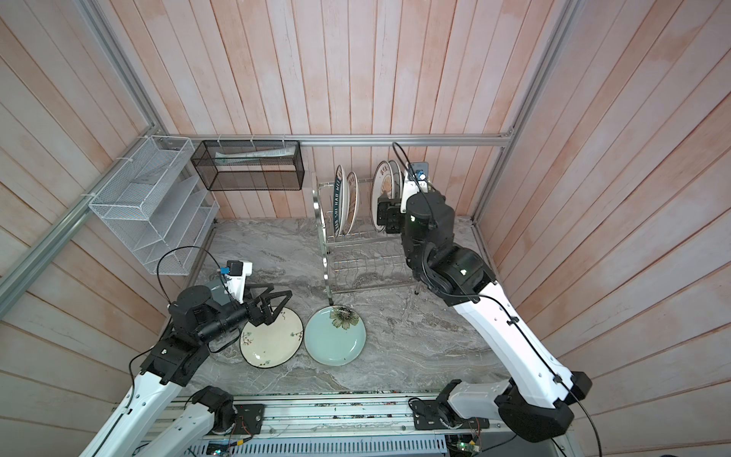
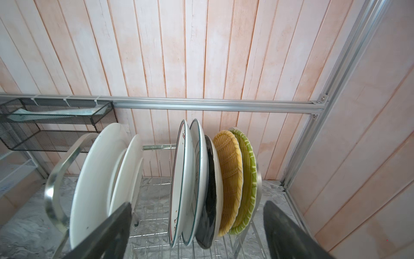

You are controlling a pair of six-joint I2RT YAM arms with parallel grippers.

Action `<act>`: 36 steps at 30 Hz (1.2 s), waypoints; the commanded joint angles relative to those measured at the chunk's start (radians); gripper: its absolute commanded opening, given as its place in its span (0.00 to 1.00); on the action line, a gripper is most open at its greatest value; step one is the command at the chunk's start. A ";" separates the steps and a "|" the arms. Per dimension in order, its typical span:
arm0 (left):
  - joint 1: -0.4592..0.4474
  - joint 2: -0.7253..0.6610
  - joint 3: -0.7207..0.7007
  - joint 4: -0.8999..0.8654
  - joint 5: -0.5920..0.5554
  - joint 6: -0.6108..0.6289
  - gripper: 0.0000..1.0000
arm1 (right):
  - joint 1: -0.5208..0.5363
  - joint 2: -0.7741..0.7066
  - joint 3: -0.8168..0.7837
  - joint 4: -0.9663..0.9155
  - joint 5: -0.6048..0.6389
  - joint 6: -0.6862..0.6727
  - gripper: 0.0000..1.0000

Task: Load plates into a dish rack
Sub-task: Place the plate on the dish rack, then pick up the plate from the middle-left of the table.

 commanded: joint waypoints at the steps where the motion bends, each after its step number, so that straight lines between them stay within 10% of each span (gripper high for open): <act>1: 0.001 -0.051 -0.042 -0.100 -0.174 -0.152 1.00 | 0.006 -0.074 -0.096 0.029 -0.109 0.039 0.98; 21: 0.008 -0.461 -0.205 -0.509 -0.752 -0.786 1.00 | 0.006 -0.399 -0.737 0.278 -0.665 0.280 0.98; 29: 0.041 -0.342 -0.290 -0.337 -0.723 -0.831 1.00 | 0.005 -0.397 -0.882 0.366 -0.789 0.297 0.98; 36: 0.330 -0.278 -0.376 -0.173 -0.456 -0.800 1.00 | 0.005 -0.377 -0.996 0.444 -0.865 0.320 0.98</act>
